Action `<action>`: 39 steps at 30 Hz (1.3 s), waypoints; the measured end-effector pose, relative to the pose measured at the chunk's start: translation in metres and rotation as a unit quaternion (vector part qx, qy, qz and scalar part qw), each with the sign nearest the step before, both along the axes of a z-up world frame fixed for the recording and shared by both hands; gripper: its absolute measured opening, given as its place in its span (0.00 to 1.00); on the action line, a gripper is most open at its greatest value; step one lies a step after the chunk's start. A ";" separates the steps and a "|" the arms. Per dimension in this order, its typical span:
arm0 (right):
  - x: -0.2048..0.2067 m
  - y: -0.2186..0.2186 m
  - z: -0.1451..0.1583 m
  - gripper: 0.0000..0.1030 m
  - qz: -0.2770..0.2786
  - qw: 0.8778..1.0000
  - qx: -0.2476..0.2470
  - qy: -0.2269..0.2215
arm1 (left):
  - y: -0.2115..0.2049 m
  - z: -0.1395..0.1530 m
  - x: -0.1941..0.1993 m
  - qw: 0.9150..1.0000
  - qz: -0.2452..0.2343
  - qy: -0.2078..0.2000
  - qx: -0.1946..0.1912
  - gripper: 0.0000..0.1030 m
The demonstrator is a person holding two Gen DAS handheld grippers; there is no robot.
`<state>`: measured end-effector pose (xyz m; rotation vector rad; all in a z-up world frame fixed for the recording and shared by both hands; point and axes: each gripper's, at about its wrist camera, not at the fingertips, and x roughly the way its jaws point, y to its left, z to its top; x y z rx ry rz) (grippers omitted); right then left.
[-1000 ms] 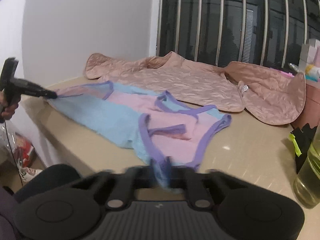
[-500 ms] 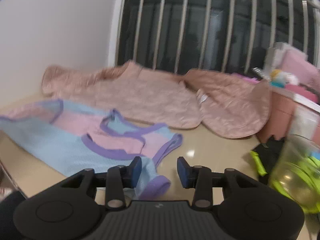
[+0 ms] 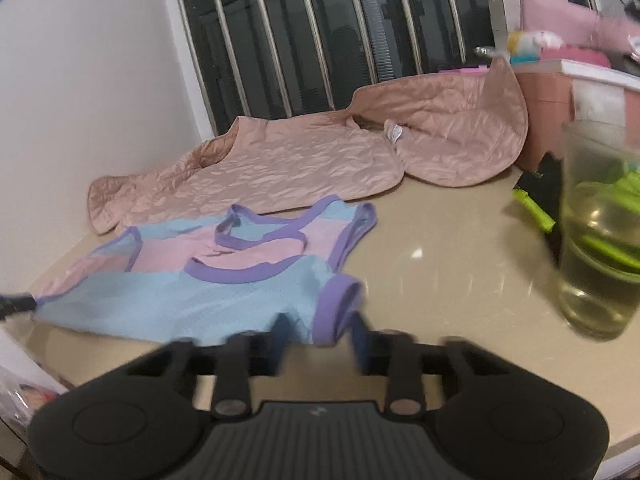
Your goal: Fold clothes
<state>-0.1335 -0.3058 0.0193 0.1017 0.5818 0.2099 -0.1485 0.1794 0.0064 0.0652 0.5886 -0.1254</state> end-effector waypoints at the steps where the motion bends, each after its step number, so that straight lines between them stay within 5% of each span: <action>1: 0.001 0.000 -0.001 0.09 -0.003 1.000 0.003 0.005 | -0.003 0.000 -0.002 1.000 0.004 -0.002 0.008 0.02; 13: -0.010 -0.002 -0.002 0.08 -0.039 0.998 0.000 0.050 | -0.016 0.003 -0.023 0.999 0.038 0.018 -0.018 0.03; 15: -0.013 -0.001 0.000 0.13 -0.032 0.998 -0.015 0.052 | -0.013 0.006 -0.022 0.999 0.034 0.020 -0.032 0.16; 16: -0.015 0.000 0.002 0.18 -0.027 0.998 -0.023 0.048 | -0.010 0.009 -0.020 0.998 0.029 0.016 -0.045 0.35; 17: -0.016 -0.001 0.009 0.21 -0.023 0.999 -0.020 0.036 | -0.007 0.014 -0.017 0.998 0.026 0.010 -0.055 0.44; 20: -0.018 -0.001 0.033 0.44 -0.010 1.000 -0.014 -0.005 | -0.013 0.040 0.013 0.997 -0.002 -0.002 -0.081 0.49; 24: 0.011 0.016 0.064 0.47 0.024 0.999 -0.008 -0.047 | -0.029 0.074 0.065 0.992 -0.050 -0.009 -0.114 0.64; 27: 0.059 0.044 0.069 0.47 0.061 0.998 -0.001 -0.030 | -0.059 0.066 0.129 0.989 -0.071 0.047 -0.118 0.63; 30: 0.118 0.076 0.058 0.38 0.088 0.996 -0.002 0.018 | -0.087 0.044 0.173 0.988 -0.058 0.097 -0.106 0.52; 32: 0.149 0.092 0.045 0.31 0.085 0.995 -0.012 0.046 | -0.092 0.032 0.189 0.986 -0.041 0.115 -0.117 0.50; 39: 0.182 0.113 0.015 0.30 0.093 0.991 0.013 0.091 | -0.078 0.013 0.202 0.980 0.014 0.126 -0.156 0.45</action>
